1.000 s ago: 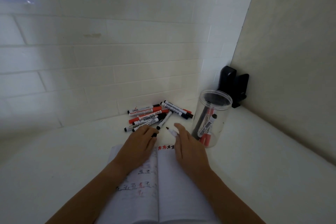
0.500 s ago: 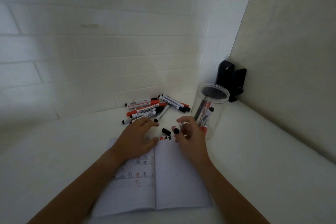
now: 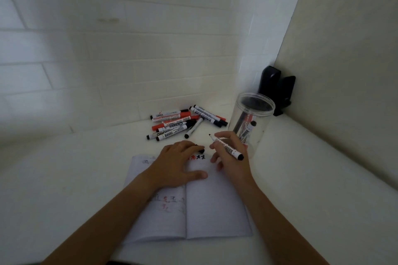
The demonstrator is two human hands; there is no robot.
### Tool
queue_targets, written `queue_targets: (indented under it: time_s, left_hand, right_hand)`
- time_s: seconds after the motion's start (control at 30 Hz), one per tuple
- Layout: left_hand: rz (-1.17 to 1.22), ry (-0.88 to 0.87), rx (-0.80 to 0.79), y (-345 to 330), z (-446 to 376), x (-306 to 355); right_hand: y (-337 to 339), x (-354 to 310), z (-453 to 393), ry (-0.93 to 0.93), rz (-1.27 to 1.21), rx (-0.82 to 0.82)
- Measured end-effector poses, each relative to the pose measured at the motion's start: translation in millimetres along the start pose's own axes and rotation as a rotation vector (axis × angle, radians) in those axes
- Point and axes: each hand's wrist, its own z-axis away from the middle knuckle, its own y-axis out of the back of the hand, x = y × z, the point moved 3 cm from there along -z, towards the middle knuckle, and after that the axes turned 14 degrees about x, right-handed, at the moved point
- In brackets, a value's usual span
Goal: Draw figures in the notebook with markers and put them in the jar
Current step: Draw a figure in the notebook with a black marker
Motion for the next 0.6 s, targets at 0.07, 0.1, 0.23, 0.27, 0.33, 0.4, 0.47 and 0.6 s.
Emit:
queue_targets:
  time_s: [0.07,0.1,0.23,0.27,0.33,0.4,0.47,0.6]
  left_hand:
    - [0.001,0.011,-0.01,1,0,-1]
    - [0.007,0.018,-0.017,2,0,-2]
    - [0.012,0.035,-0.051,2,-2,-2]
    - [0.012,0.037,-0.054,2,-3,-3]
    - [0.011,0.041,-0.059,0,-5,-4]
    - [0.014,0.048,-0.062,-2,-4,-5]
    - [0.012,0.049,-0.062,-4,-3,-6]
    - [-0.006,0.048,-0.107,-6,0,-6]
  right_hand:
    - [0,2,0,-0.01,0.039,-0.002]
    - [-1,4,-1,-0.014,0.063,0.002]
    - [0,10,-3,-0.079,0.135,0.008]
    - [1,11,-4,-0.092,0.149,0.001]
    - [2,12,-4,-0.101,0.177,-0.006]
    - [2,12,-2,-0.099,0.184,0.007]
    - [0,12,-1,-0.091,0.181,0.012]
    - [2,12,-2,-0.105,0.203,-0.001]
